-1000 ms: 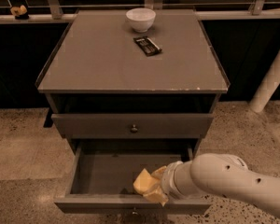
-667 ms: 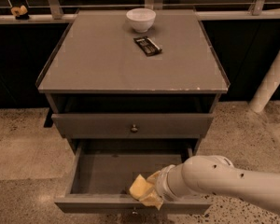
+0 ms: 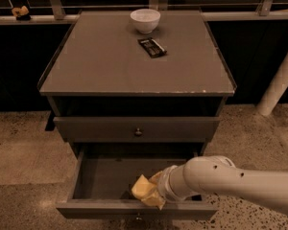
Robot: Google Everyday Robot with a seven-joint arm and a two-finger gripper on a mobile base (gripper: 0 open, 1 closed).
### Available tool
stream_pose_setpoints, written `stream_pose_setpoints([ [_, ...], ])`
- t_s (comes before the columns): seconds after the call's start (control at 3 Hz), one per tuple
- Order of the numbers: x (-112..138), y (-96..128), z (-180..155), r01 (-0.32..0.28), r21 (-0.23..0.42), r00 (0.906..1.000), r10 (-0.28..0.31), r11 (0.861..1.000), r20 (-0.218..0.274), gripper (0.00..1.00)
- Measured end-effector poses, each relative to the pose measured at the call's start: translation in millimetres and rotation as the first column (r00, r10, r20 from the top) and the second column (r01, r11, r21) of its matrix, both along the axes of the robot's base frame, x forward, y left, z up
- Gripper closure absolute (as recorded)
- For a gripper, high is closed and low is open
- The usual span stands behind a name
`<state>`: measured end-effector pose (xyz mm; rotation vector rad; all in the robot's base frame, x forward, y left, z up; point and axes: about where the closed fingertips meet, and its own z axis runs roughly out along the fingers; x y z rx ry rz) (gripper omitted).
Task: Place sponge into middle drawer
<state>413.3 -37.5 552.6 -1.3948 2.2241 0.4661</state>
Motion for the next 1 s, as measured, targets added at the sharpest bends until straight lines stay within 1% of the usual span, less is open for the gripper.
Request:
stream_pose_setpoints([
  [0.33,42.4,7.1,-8.5,0.035,-0.018,0.9963,-0.034,0.999,0.079,1.0],
  [0.67,83.1,9.7,-12.6,0.075,-0.027,0.9811,-0.069,0.997,0.181,1.0],
  [1.0,105.3,14.9,-7.2,0.09,-0.009,0.9675,-0.086,0.996,0.238,1.0],
])
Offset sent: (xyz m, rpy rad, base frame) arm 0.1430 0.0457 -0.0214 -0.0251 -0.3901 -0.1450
